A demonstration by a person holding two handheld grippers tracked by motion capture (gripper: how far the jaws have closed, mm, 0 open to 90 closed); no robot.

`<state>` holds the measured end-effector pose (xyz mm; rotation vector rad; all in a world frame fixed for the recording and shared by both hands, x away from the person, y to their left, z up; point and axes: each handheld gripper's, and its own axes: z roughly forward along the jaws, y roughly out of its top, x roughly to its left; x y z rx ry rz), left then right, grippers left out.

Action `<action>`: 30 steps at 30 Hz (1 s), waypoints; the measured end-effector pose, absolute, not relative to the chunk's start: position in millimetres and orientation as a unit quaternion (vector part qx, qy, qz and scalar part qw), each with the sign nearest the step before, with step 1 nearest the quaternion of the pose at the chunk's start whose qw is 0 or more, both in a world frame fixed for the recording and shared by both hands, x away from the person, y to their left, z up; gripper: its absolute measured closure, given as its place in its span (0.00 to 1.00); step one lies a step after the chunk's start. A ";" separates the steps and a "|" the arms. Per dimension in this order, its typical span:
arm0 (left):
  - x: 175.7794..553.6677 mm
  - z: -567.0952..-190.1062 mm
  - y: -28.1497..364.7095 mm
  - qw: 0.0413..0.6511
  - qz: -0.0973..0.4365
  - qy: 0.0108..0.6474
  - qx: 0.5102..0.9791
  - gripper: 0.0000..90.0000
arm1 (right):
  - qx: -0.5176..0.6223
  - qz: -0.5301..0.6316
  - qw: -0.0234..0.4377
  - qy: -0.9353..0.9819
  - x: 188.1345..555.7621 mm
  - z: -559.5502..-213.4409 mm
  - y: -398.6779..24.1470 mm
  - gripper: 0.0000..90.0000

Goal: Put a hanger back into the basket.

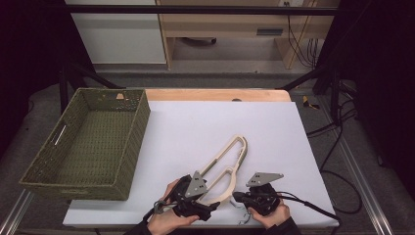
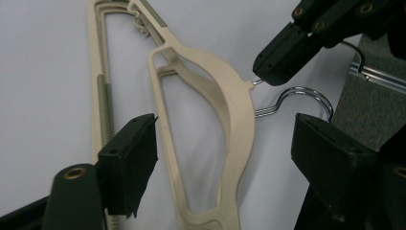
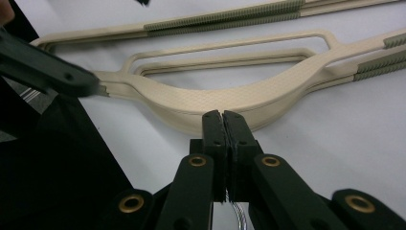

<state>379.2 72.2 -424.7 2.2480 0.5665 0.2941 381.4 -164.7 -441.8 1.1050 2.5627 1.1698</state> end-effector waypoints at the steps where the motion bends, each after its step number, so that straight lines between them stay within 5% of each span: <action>1: 379.9 -426.4 69.7 0.387 0.112 0.220 0.889 0.32 | 0.363 0.388 0.058 0.845 381.7 -441.6 -164.8 0.99; 16: 380.5 -436.2 37.1 0.320 0.124 0.189 0.920 0.52 | 0.368 0.380 0.073 0.845 381.8 -435.3 -169.0 0.99; 30: 371.3 -416.0 32.6 0.333 0.166 0.218 0.902 0.36 | 0.368 0.392 0.070 0.840 381.6 -433.2 -168.2 0.99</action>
